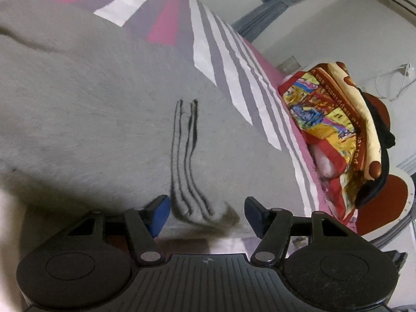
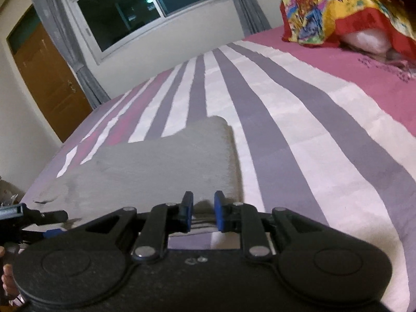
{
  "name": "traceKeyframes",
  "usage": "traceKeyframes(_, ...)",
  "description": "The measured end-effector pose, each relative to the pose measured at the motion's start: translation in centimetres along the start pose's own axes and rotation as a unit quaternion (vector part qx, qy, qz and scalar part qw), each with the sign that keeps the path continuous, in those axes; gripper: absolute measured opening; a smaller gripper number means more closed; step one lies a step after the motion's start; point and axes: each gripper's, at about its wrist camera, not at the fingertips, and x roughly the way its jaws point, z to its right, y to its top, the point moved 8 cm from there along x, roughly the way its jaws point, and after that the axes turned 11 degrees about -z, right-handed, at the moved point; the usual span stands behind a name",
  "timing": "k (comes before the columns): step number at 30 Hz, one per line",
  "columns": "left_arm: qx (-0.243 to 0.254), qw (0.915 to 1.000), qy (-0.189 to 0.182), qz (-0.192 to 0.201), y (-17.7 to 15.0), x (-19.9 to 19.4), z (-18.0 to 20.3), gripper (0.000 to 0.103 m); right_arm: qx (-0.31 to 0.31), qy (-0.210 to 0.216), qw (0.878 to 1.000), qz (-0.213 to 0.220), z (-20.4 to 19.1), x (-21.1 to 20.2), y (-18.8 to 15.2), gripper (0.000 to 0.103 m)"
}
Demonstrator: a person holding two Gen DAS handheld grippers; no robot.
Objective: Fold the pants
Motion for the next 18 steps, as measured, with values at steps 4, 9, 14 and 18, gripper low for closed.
traceKeyframes(4,-0.011,0.9994,-0.034,0.002,0.2,1.0,0.4,0.060,-0.001,0.004,1.000,-0.005,0.2,0.8,0.1,0.021)
traceKeyframes(9,-0.005,0.9989,-0.045,0.005,-0.6,1.7,0.7,0.021,-0.001,0.005,1.000,-0.010,0.3,1.0,0.2,0.022)
traceKeyframes(14,0.004,0.9970,-0.065,0.041,-0.3,0.0,1.4,0.019,-0.003,-0.002,1.000,-0.008,0.1,0.5,0.4,0.021)
traceKeyframes(18,0.013,0.9978,-0.044,0.048,0.1,-1.0,0.6,0.019,-0.021,-0.026,0.999,-0.017,-0.1,0.9,0.1,0.020)
